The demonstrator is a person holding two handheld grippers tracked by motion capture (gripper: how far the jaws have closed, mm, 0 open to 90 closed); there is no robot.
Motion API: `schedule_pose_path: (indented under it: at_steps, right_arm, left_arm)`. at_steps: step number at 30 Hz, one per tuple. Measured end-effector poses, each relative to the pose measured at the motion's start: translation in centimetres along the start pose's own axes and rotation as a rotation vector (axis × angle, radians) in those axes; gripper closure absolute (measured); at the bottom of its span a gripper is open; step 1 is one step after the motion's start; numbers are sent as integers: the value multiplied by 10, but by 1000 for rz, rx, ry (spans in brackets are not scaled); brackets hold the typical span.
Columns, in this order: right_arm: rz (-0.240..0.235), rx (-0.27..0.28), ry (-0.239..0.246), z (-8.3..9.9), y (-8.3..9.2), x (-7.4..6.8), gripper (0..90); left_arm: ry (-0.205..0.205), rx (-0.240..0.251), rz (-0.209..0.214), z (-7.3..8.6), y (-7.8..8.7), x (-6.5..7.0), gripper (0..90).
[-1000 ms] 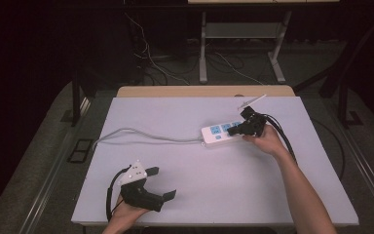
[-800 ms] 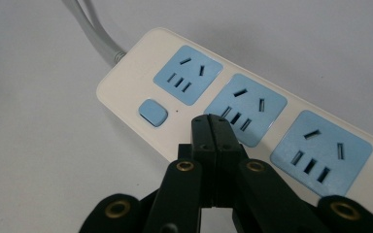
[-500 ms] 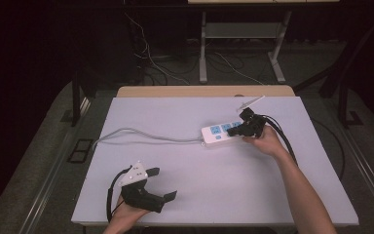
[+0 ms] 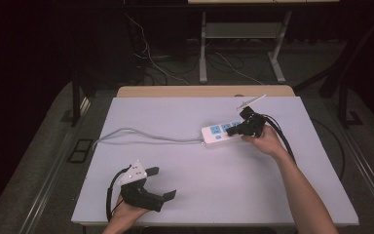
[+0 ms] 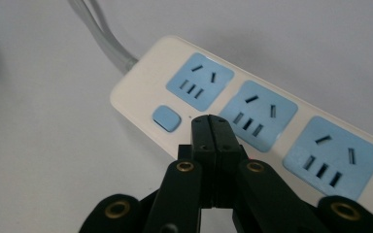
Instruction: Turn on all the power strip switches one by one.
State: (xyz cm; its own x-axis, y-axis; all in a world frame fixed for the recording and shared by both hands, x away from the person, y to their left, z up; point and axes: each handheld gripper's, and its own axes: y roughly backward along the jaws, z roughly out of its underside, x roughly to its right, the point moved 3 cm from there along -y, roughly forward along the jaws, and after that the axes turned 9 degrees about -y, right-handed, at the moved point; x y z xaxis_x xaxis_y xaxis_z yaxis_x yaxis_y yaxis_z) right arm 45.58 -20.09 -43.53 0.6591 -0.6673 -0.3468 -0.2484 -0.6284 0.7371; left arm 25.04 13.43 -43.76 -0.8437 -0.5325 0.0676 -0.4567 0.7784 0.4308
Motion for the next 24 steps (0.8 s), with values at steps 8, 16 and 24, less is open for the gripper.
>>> schedule_pose_path:
  at_steps: [8,16,24]
  right_arm:
    - [-2,7,27,-13,9,-14,900]
    - [-2,-1,66,-24,12,-29,900]
    - [-15,-9,82,-31,7,-40,900]
  left_arm:
    - [0,2,3,0,0,1,0]
    - [0,4,5,0,0,1,0]
    - [0,4,6,0,0,1,0]
